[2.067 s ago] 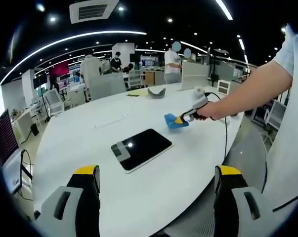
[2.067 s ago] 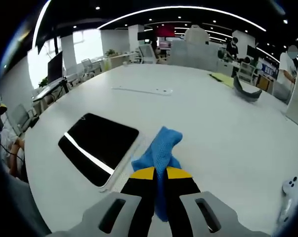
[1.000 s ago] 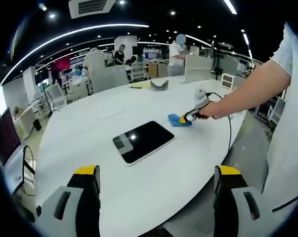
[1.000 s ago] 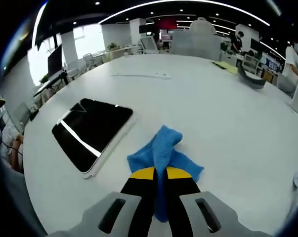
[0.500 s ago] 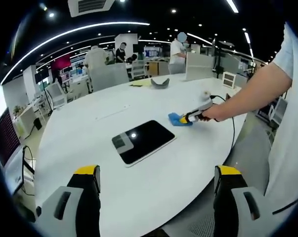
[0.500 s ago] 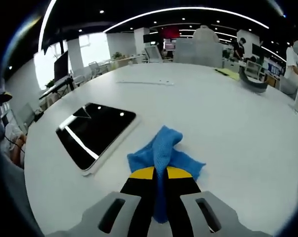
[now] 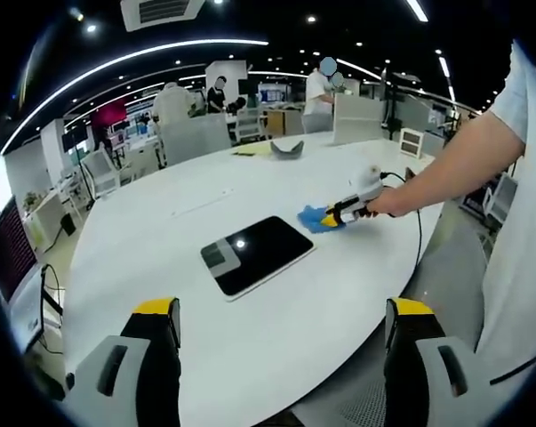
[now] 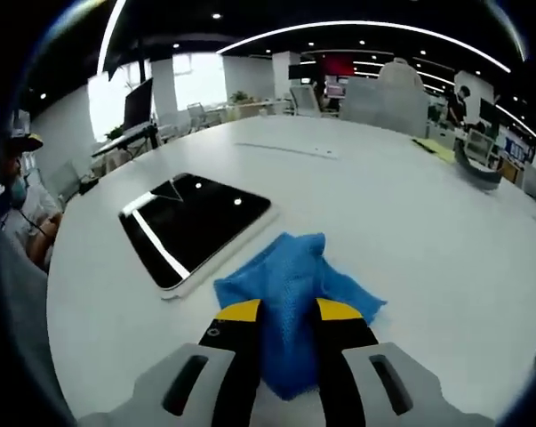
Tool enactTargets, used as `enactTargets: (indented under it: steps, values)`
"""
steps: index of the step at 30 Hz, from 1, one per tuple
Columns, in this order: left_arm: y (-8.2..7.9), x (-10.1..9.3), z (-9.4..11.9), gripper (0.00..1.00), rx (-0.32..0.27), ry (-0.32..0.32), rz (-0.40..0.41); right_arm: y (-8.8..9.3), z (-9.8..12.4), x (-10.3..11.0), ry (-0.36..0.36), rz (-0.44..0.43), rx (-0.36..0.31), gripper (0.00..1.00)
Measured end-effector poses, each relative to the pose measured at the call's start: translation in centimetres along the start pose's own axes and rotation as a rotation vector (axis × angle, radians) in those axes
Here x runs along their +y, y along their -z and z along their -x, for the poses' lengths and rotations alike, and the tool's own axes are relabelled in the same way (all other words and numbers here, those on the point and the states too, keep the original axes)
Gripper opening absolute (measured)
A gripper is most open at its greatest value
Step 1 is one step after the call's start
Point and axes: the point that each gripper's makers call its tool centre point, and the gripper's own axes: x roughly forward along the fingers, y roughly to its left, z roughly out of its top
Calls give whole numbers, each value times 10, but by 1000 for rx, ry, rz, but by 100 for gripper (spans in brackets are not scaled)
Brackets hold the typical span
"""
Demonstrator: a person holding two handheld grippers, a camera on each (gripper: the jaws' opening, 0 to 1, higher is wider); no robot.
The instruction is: Wipe the mirror surface with the cleaning cloth until all visible marks leave the cleaned area.
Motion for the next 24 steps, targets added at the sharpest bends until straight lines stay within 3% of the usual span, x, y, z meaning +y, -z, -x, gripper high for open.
enactTargets:
  steps: [9, 20, 24]
  values:
    - [6, 3, 5, 97, 2, -13, 11, 1, 2, 10, -75, 46, -25, 31]
    - [5, 5, 5, 97, -2, -15, 9, -1, 1, 9, -73, 36, 6, 32]
    - [4, 7, 5, 97, 0, -12, -7, -8, 5, 10, -64, 1, -9, 41]
